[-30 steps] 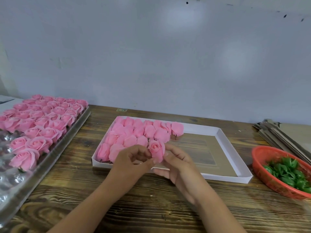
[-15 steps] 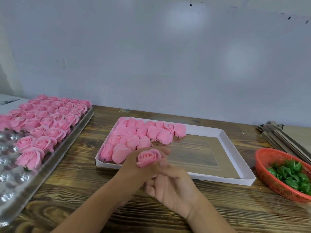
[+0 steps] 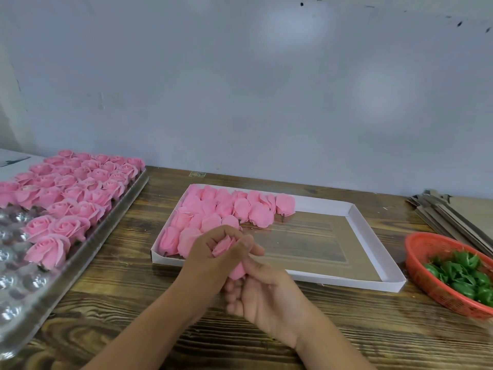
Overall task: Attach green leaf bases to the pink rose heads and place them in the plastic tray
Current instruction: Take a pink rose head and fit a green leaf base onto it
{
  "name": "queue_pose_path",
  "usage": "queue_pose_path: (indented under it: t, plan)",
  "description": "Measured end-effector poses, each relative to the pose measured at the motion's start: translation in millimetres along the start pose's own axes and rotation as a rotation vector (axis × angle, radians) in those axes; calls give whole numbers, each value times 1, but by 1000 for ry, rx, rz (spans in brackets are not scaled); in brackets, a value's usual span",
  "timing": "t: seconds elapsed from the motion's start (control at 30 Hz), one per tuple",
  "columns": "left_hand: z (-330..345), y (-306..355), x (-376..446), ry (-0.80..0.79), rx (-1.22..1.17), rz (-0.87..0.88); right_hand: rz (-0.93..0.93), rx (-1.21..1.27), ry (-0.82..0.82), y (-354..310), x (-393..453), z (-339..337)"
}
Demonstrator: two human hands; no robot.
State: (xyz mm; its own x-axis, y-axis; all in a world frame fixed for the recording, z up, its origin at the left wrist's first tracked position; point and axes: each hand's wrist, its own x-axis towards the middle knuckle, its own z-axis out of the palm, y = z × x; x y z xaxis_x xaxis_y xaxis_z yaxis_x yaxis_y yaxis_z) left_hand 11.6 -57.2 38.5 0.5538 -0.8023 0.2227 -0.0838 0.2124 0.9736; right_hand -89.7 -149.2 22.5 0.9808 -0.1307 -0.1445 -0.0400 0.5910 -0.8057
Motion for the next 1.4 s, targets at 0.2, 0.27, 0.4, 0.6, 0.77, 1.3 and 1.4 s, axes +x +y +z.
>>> queue_pose_path:
  t: [0.2,0.27,0.4,0.6,0.77,1.3,1.4]
  plan:
    - [0,-2,-1,14,-70,-2,43,11,16,-2,-1,4]
    - [0,-3,1,70,-75,0,-25,10,49,0,2,5]
    - [1,-5,1,82,-87,-12,-50,-25,68,0,2,5]
    - [2,-6,1,80,-105,18,82,-48,41,1,3,3]
    - [1,-5,4,185,-129,-21,-40,-8,83,0,4,6]
    - [-11,-2,0,0,55,36,-10,-104,159,-10,1,-4]
    - [-13,-3,0,5,114,68,-13,-238,236,-11,0,-10]
